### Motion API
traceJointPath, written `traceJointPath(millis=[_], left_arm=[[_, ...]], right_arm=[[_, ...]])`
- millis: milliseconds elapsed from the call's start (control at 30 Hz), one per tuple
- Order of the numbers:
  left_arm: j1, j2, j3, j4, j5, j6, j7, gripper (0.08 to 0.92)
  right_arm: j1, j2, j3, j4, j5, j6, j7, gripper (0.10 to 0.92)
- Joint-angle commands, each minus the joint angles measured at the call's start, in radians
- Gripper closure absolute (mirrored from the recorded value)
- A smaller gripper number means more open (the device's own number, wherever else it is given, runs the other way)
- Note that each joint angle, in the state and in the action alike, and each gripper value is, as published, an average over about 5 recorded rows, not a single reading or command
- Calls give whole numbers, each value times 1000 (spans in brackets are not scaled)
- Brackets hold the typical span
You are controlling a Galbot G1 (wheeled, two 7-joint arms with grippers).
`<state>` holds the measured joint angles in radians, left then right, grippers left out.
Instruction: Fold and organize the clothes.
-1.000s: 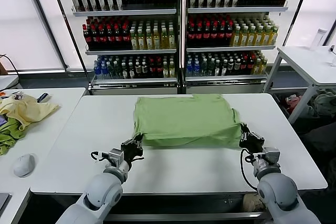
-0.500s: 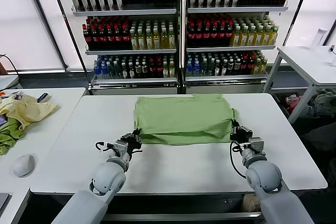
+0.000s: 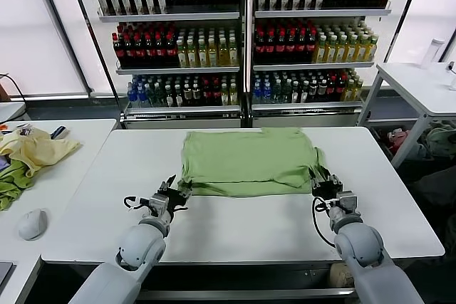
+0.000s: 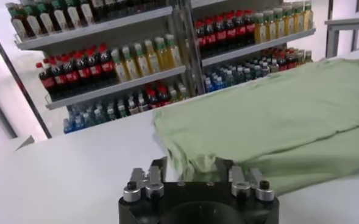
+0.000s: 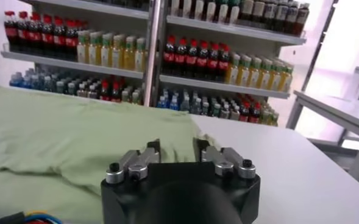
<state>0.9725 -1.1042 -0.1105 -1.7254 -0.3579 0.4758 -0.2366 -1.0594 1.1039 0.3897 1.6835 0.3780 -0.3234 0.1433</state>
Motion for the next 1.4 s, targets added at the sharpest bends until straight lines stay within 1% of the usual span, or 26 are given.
traceJointPath(millis=[33,167,267,333,467,633,833,900,1000,1100,1200,1400], left_arm=[[-20,-10,4,53,-43,6,0,246],[-52,-19,16,90,-56,8,-6,189],[-60,-24,21,97,-61,5,-10,180],[-57,-25,22,94,-63,0,-10,198],[-47,-26,23,90,-66,-9,-7,293],[-44,-27,23,92,-72,-14,-2,440],[-36,-29,20,91,-89,-19,10,614],[-28,-28,17,83,-92,-24,14,674],[-9,-25,8,61,-95,-31,19,761],[24,-22,-7,21,-97,-36,21,843],[70,-13,-23,-34,-98,-37,21,890],[177,7,-64,-144,-96,-34,18,895]], right_arm=[[-8,5,25,-44,62,-40,29,301],[35,9,-6,-80,97,-78,37,219],[61,11,-19,-107,120,-90,48,240],[70,9,-24,-119,134,-91,50,294],[69,1,-32,-120,146,-85,39,406],[71,-3,-37,-120,144,-75,28,552],[60,-6,-38,-108,139,-66,22,708],[51,-7,-36,-102,135,-62,20,768],[34,-7,-32,-91,130,-55,18,836],[4,-9,-20,-66,128,-51,17,862],[-44,-18,-3,-24,119,-47,15,865],[-166,-32,46,102,94,-40,15,865]])
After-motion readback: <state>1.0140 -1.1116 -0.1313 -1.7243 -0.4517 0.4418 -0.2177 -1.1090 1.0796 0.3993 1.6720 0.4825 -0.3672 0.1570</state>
